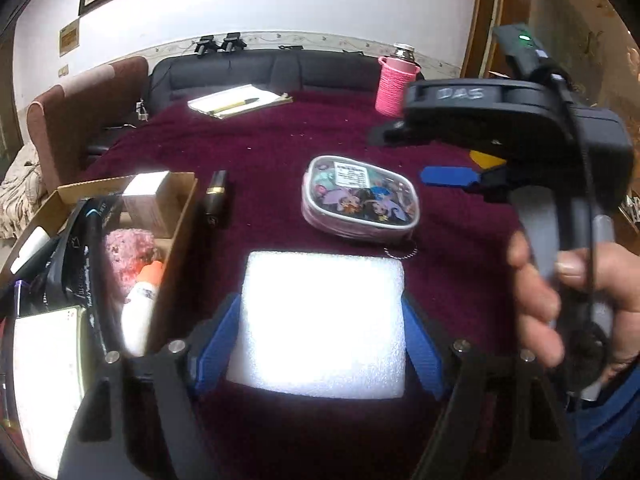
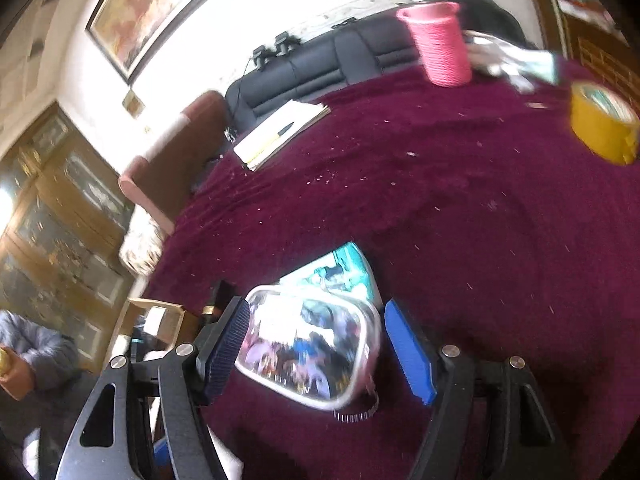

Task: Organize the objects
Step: 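Carry the foam block and pouch with both grippers over the box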

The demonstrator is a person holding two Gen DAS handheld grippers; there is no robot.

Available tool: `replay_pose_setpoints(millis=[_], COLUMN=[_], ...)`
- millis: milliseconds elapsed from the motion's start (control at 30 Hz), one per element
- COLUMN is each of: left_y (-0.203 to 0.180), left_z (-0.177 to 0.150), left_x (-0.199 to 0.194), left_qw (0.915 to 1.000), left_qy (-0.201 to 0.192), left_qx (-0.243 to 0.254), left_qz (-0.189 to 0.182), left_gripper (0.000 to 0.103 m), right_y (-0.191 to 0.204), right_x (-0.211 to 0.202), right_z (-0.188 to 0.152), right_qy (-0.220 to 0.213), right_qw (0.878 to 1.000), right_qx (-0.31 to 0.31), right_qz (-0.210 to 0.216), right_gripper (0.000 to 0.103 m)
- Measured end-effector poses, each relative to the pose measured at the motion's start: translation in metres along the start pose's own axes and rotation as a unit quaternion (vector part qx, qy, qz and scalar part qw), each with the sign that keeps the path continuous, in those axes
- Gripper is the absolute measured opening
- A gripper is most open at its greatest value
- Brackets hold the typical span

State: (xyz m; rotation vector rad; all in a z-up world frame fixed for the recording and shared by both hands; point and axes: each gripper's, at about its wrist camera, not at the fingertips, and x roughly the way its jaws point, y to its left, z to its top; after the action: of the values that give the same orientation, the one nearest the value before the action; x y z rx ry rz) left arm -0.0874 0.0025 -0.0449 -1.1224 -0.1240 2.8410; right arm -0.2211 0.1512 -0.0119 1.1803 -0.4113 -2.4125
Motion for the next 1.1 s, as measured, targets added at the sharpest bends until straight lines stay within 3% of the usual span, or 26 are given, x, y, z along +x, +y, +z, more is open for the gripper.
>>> replay_pose_setpoints(millis=[167, 333, 467, 533, 700, 1000, 1100], left_y=[0.000, 0.000, 0.001, 0.000, 0.000, 0.001, 0.001], left_z=[0.000, -0.002, -0.001, -0.002, -0.002, -0.002, -0.002], left_x=[-0.003, -0.009, -0.012, -0.015, -0.018, -0.018, -0.018], left_qw=[0.9999, 0.9998, 0.9996, 0.9995, 0.9991, 0.9986, 0.9986], left_qy=[-0.009, -0.014, -0.023, -0.026, -0.036, -0.038, -0.039], left_qx=[-0.004, -0.004, -0.005, -0.004, -0.005, -0.007, -0.007], left_qz=[0.006, 0.012, 0.018, 0.019, 0.024, 0.035, 0.036], left_gripper=[0.077, 0.077, 0.077, 0.077, 0.077, 0.077, 0.077], right_y=[0.009, 0.005, -0.001, -0.003, 0.005, 0.048, 0.048], right_x=[0.027, 0.025, 0.006, -0.003, -0.020, 0.008, 0.021], right_z=[0.006, -0.006, -0.022, -0.026, -0.022, -0.026, -0.025], right_qy=[0.020, 0.059, 0.101, 0.105, 0.051, 0.054, 0.061], right_qw=[0.999, 0.997, 0.991, 0.990, 0.996, 0.980, 0.977], right_qx=[-0.035, -0.040, -0.026, -0.028, -0.073, -0.192, -0.203], right_qz=[-0.009, 0.013, 0.081, 0.093, 0.019, -0.025, -0.030], right_gripper=[0.076, 0.076, 0.077, 0.079, 0.085, 0.092, 0.094])
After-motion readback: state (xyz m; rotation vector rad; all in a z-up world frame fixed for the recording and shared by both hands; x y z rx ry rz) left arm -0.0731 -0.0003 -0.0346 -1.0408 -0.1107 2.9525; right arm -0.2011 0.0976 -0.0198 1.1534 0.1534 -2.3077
